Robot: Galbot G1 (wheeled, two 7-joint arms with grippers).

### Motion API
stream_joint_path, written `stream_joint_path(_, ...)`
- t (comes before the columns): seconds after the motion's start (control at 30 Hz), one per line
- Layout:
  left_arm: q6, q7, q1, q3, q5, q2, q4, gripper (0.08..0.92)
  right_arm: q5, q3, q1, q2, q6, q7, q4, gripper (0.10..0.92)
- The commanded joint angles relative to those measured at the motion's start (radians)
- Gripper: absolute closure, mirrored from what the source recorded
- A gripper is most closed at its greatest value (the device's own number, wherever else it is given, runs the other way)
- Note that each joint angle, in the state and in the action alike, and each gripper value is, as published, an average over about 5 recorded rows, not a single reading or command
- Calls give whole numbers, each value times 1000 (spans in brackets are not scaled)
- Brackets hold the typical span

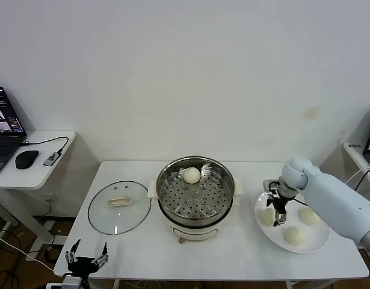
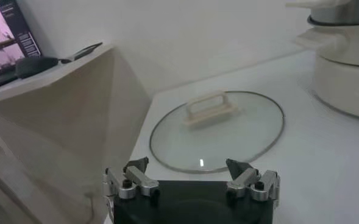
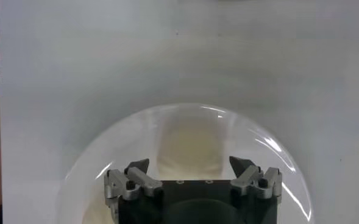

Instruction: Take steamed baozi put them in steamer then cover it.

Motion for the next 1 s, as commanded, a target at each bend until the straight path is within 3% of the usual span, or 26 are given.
stream_joint_path(0.03,0,0,1,1,0,0,0,177,-5,5,-7,3,1,3,-7,203)
stream_joint_path(0.3,0,0,0,6,3,-1,3,177,-5,7,-10,5,-4,8,-13,218)
stream_joint_path(0.63,-1,0,-1,9,3,-2,3,177,0,19,-16,8,-6,14,-23,411)
stream_joint_path(1.0,-1,-1,-7,17,3,-2,1,177,95,-23,101,-86,-34,-6,90,416)
